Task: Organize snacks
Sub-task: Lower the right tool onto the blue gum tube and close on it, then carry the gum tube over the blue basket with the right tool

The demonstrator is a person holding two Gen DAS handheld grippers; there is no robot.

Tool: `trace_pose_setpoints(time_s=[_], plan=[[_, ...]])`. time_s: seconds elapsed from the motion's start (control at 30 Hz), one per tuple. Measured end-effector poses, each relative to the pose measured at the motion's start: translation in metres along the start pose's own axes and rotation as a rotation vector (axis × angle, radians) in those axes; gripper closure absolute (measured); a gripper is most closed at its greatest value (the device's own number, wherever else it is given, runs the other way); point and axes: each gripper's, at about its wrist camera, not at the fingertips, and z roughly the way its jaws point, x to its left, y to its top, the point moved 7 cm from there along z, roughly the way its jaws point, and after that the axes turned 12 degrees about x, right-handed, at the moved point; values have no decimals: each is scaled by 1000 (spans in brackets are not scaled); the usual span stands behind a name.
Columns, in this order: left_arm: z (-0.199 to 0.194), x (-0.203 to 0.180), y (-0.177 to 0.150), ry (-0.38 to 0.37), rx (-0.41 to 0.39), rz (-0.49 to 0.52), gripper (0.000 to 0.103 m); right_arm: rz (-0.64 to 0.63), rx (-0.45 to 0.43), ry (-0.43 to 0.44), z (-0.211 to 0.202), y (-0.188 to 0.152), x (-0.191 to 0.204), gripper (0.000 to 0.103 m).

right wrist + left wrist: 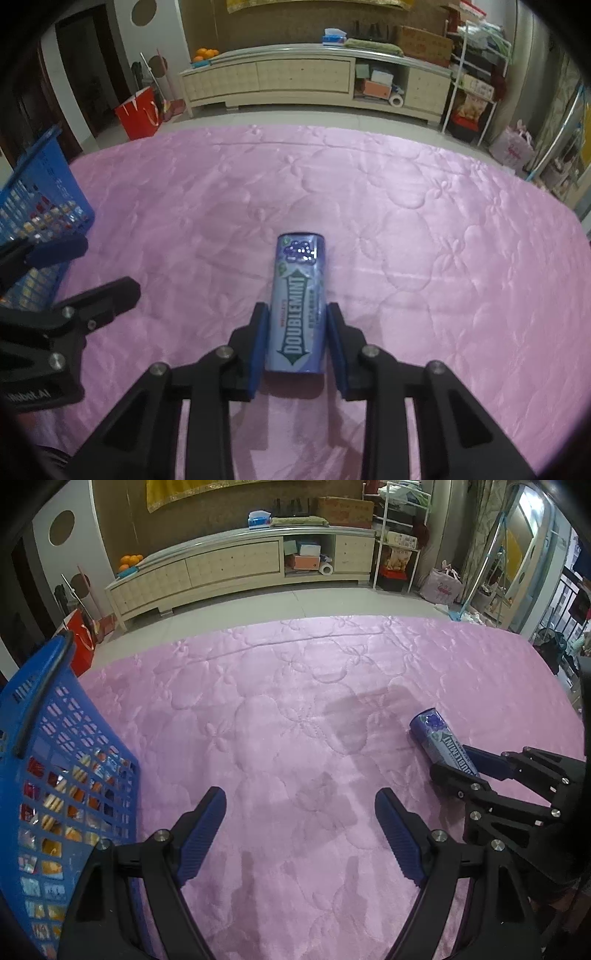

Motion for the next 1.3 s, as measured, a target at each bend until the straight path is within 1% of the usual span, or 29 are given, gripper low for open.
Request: trace_pose_setpoints(time_s=[0.1, 0.2, 0.27, 0.37, 0.4, 0.5, 0.67, 0.77, 0.83, 1.07, 1.3], plan=[[-9, -3, -4, -9, -17, 1, 22, -5, -19, 0, -17, -7, 6, 68], [-19, -7, -12, -30, -8, -6, 22, -3, -42, -7, -34, -13, 10, 68], [-32, -7, -20, -38, -22, -11, 22, -7, -52, -16, -49, -22, 15, 68], [-46, -8, -30, -34, -42, -4, 22, -3, -58, -24, -63, -34, 21, 68], [-53, -9, -35, -34, -52, 3, 22, 2, -59, -23, -65, -33, 21, 68], [-70, -15, -48, -28, -80, 30, 22, 27, -54, -8, -76, -47, 23, 68], [-93, -17, -70, 9, -116, 64, 22, 35, -65, 4, -101, -59, 36, 68], [-106, -15, -78, -7, -138, 67, 22, 34, -88, 5, -120, -63, 48, 68], [-115, -10, -84, -20, -150, 62, 22, 28, -100, 4, -130, -66, 55, 68], [-146, 23, -101, -14, -193, 27, 22, -12, -144, 0, -162, -73, 91, 68], [-181, 66, -118, -6, -247, -14, 22, -62, -181, 11, -182, -71, 126, 68]])
